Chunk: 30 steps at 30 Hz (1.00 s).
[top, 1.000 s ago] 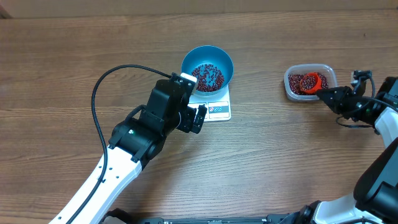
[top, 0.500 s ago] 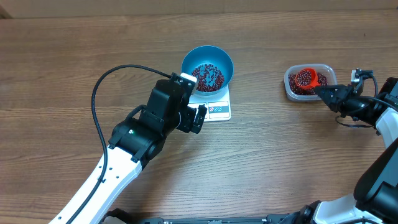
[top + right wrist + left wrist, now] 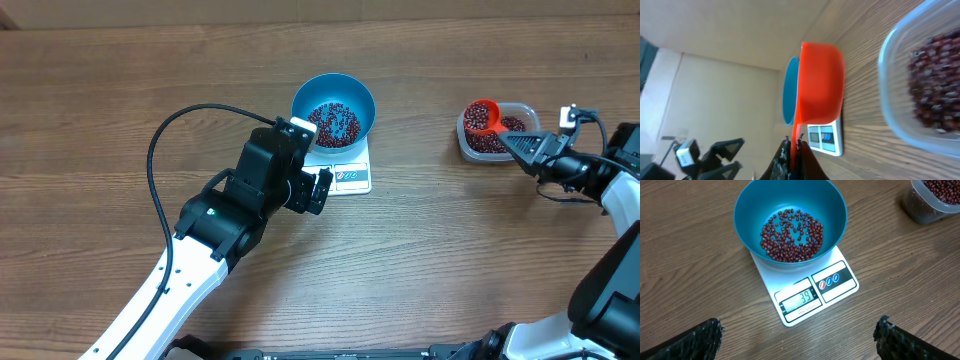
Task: Scoop item into bowl and weigh 150g on scale
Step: 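Lift the filled scoop and move it left over the teal bowl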
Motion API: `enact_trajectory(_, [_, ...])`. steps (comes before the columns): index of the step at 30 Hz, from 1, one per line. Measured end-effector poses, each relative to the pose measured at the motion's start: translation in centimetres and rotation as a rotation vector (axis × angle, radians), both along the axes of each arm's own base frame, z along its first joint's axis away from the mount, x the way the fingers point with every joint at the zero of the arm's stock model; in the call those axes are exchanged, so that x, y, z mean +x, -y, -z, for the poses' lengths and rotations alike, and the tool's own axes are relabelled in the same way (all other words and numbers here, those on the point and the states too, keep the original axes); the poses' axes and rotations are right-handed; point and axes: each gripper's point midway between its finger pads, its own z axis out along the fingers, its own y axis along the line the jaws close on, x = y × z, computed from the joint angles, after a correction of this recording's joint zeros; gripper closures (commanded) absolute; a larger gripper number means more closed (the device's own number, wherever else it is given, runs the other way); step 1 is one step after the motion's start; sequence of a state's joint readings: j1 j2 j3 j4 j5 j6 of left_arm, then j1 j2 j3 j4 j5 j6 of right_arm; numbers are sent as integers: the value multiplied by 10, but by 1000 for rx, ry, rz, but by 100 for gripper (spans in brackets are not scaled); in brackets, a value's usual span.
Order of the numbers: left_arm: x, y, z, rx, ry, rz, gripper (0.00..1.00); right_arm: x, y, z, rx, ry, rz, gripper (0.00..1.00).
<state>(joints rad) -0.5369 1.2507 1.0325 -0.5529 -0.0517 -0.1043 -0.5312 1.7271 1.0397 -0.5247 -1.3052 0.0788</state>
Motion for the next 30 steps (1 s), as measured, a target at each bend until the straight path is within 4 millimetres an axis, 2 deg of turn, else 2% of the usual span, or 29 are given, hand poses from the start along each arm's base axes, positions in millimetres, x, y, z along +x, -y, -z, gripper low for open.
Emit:
enact_trajectory(7, [0,0,0,0,0,0,0,2,-28,-3,16,6,-77,96])
enact_trajectory(15, [0,0,0,0,1,0,0,13,-63,-12,16,49,-164,96])
enact_trajectory(30, [0,0,0,0,0,0,0,31,-141,-27,-14,96,-280,96])
